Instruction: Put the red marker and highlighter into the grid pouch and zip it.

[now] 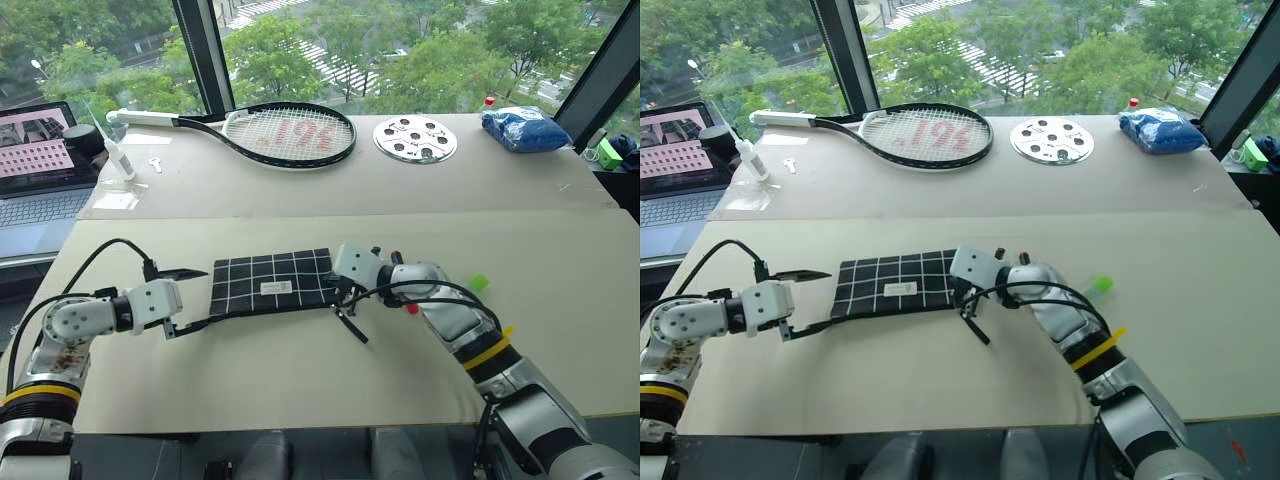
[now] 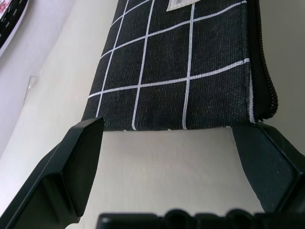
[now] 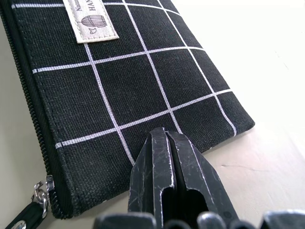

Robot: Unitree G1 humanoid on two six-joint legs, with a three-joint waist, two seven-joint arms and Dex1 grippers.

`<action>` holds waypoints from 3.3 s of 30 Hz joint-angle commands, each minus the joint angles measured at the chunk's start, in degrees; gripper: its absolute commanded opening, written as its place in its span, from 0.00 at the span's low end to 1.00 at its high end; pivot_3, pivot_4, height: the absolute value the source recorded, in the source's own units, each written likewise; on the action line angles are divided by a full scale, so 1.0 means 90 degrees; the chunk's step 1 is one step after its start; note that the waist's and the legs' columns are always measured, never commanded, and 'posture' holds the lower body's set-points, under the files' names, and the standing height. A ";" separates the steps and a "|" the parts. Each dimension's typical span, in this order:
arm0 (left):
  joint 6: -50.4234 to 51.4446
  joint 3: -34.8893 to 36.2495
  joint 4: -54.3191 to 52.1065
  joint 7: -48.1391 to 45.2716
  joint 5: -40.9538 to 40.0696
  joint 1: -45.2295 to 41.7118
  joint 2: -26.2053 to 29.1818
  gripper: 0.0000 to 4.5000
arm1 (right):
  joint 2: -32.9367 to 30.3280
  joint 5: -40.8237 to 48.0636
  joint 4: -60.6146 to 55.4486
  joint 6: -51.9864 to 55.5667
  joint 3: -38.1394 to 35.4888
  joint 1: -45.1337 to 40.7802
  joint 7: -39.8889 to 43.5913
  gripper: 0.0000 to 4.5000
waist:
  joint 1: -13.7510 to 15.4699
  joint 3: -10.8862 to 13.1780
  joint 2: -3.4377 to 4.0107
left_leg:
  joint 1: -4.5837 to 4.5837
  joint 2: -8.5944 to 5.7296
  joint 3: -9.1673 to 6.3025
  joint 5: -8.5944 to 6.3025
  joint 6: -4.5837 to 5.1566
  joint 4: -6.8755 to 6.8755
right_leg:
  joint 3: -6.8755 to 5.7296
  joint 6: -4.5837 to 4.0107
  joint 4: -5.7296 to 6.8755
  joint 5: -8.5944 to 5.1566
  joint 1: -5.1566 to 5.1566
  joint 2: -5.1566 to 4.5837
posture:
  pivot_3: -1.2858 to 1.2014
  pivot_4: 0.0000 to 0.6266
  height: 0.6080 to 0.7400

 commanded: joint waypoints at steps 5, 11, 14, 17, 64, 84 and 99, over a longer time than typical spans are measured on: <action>-0.0377 -0.0316 0.0209 0.0001 0.0089 -0.0163 -0.0308 0.95 | 0.0091 -0.0150 0.0012 0.0057 -0.0093 0.0186 0.0020 0.00 | -0.0014 -0.0001 0.0000 | 0.0001 0.0000 -0.0001 0.0000 0.0000 -0.0001 | 0.0000 0.0000 -0.0001 0.0000 0.0000 0.0000 | 0.52 0.24 1.00; -0.0413 -0.0308 0.0131 -0.0156 -0.0160 -0.0231 -0.0367 0.51 | 0.0108 -0.0175 -0.0043 0.0088 -0.0143 0.0269 0.0099 0.00 | -0.0017 -0.0001 0.0000 | 0.0000 0.0000 -0.0001 0.0000 0.0000 -0.0001 | 0.0000 0.0000 -0.0001 0.0000 0.0000 0.0000 | 0.52 0.24 1.00; -0.0256 -0.0289 -0.0075 -0.0253 -0.0335 -0.0207 -0.0405 0.26 | 0.0107 -0.0190 0.0003 0.0069 -0.0177 0.0252 0.0113 0.00 | -0.0020 -0.0001 0.0000 | -0.0002 0.0000 -0.0002 0.0000 0.0001 -0.0001 | 0.0000 0.0000 -0.0002 0.0000 -0.0002 0.0001 | 0.52 0.24 1.00; -0.0130 -0.0303 -0.0179 -0.0319 -0.0403 -0.0166 -0.0412 0.02 | 0.0118 -0.0180 0.0032 0.0060 -0.0194 0.0229 0.0150 0.00 | -0.0024 -0.0001 0.0000 | -0.0003 0.0000 -0.0002 0.0000 0.0001 -0.0001 | 0.0000 0.0000 -0.0004 0.0000 -0.0002 0.0000 | 0.52 0.24 1.00; 0.3554 0.0441 -0.2865 0.1168 -0.1424 0.0741 -0.1382 0.00 | 0.0710 0.1654 -0.0806 0.2525 -0.1797 -0.0295 -0.1043 0.87 | -0.0067 0.0002 0.0000 | -0.0048 0.0001 0.0003 0.0007 -0.0012 -0.0005 | 0.0005 -0.0011 -0.0005 0.0010 -0.0069 0.0002 | 0.52 0.24 1.00; 0.3664 0.0421 -0.2716 0.1750 -0.1260 0.0431 -0.1687 0.00 | 0.0886 0.1771 -0.0942 0.2571 -0.1774 -0.0158 -0.0816 0.02 | -0.0067 0.0002 0.0000 | -0.0050 0.0000 0.0003 0.0008 -0.0015 -0.0004 | 0.0004 -0.0011 -0.0003 0.0010 -0.0071 0.0001 | 0.52 0.24 1.00; 0.3585 0.0268 -0.2714 0.1747 -0.1195 0.0447 -0.1754 0.00 | 0.1569 0.1370 -0.1042 0.2418 -0.0970 -0.0294 -0.1027 0.02 | -0.0104 0.0002 0.0000 | -0.0050 0.0001 0.0003 0.0027 -0.0048 -0.0004 | 0.0004 -0.0011 0.0000 0.0010 -0.0074 0.0002 | 0.52 0.24 1.00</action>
